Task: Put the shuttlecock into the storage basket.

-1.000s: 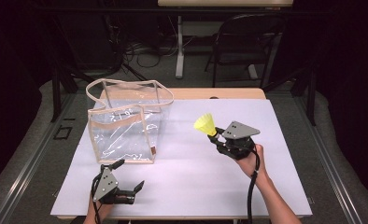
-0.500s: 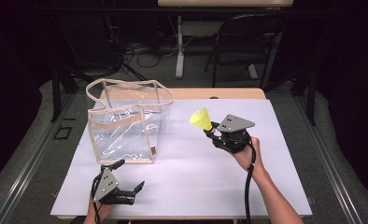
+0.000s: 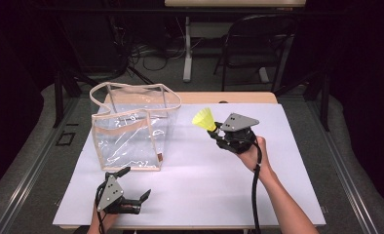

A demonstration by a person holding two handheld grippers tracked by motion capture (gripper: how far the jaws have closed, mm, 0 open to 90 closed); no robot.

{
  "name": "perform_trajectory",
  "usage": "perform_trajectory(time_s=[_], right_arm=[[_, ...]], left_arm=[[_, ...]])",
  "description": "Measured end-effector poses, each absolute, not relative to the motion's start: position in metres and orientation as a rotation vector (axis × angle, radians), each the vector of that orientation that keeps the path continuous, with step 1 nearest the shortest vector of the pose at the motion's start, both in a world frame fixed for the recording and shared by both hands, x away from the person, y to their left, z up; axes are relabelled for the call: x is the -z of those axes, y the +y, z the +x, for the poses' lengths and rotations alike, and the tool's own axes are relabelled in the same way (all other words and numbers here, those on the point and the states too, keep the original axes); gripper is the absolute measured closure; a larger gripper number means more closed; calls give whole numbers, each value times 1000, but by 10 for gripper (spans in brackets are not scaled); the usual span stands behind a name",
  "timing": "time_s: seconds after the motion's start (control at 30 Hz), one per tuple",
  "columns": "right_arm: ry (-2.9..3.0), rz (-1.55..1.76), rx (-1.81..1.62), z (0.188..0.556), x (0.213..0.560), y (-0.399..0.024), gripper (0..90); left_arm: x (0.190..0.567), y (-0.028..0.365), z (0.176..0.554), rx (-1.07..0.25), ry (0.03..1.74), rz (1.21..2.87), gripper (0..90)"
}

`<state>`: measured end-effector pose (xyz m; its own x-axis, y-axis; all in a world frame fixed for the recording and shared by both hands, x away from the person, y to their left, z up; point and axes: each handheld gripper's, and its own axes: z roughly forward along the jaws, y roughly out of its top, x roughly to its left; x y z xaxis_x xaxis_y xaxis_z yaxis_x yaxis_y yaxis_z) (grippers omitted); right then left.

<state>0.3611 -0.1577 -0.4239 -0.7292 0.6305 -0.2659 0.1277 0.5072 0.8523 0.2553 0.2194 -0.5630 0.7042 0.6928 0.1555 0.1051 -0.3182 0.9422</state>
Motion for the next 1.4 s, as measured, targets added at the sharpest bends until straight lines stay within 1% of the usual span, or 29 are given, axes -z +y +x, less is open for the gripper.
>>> perform_trajectory(time_s=[1.4], right_arm=[[2208,604,-1183,389,406,-141,647]], left_arm=[[563,219,256,-674,624,1828,0]])
